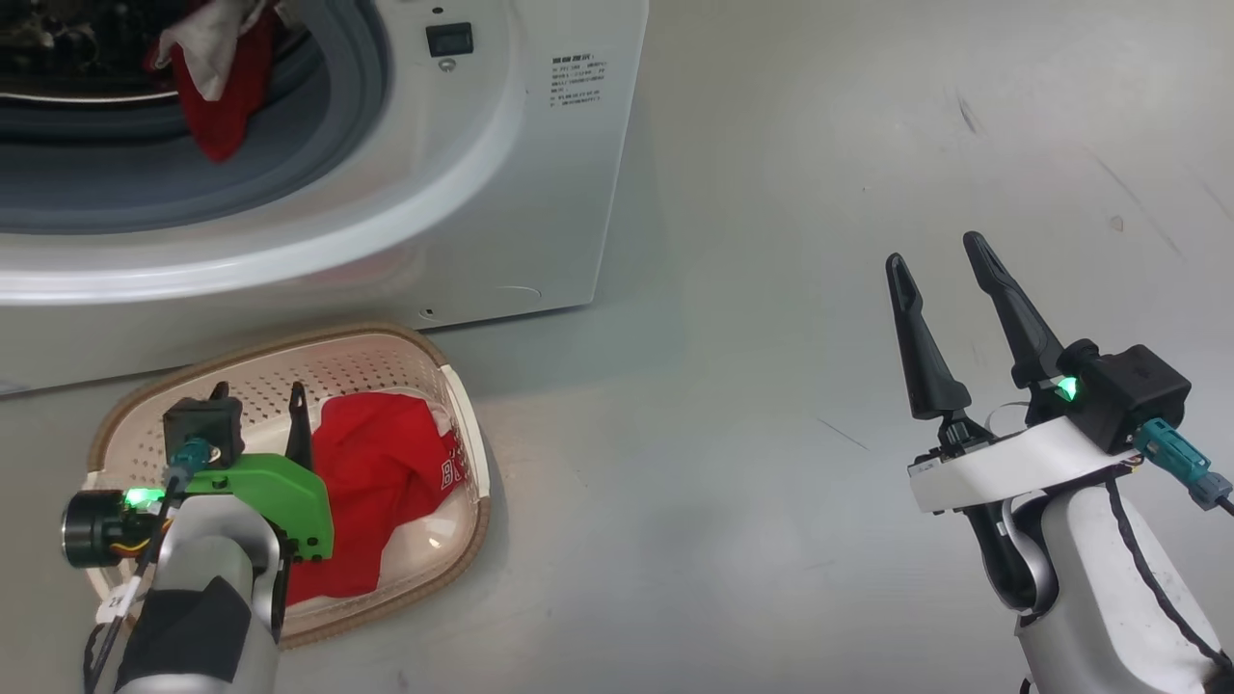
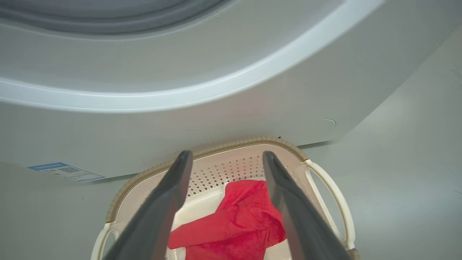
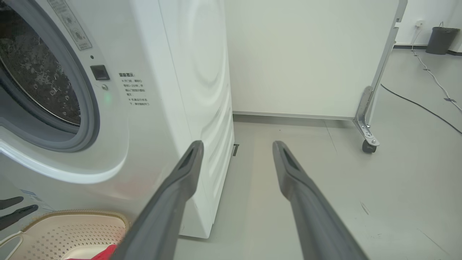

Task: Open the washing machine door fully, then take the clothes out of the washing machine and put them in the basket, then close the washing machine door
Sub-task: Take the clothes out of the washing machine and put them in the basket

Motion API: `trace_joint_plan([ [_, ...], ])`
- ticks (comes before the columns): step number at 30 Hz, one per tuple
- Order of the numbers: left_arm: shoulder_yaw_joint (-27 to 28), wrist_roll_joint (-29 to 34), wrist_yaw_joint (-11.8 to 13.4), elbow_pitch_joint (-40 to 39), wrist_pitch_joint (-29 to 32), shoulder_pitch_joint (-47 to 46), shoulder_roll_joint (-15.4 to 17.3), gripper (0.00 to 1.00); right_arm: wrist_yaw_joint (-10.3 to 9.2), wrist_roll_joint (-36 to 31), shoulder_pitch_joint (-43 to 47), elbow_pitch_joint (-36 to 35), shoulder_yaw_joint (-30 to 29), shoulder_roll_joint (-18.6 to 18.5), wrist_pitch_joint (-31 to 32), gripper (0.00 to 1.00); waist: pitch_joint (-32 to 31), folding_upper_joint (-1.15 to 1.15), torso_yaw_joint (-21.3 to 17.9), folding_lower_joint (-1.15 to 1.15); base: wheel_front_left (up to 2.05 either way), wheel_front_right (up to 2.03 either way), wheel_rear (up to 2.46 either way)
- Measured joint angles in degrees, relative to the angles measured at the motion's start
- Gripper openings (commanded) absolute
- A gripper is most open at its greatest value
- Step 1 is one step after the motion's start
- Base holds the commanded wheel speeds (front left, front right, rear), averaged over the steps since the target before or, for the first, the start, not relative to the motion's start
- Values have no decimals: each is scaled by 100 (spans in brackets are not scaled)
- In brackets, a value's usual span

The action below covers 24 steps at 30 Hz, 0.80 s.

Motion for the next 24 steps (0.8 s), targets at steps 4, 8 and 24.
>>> trace_joint_plan([
  [4, -36, -10, -56, -69, -67, -9, -19, 100, 0, 0, 19, 37, -42, 37, 0, 100, -207, 0, 70, 0, 0, 0, 0],
  [8, -142, -34, -179, -241, -76, -8, -30, 100, 0, 0, 63, 94, -73, 46, 0, 100, -437, 0, 148, 0, 0, 0, 0],
  [24, -357, -153, -455, -1702, -93, 360, -82, 100, 0, -53, 592, 134, -213, 48, 0, 100, -1346, 0, 472, 0, 0, 0, 0],
])
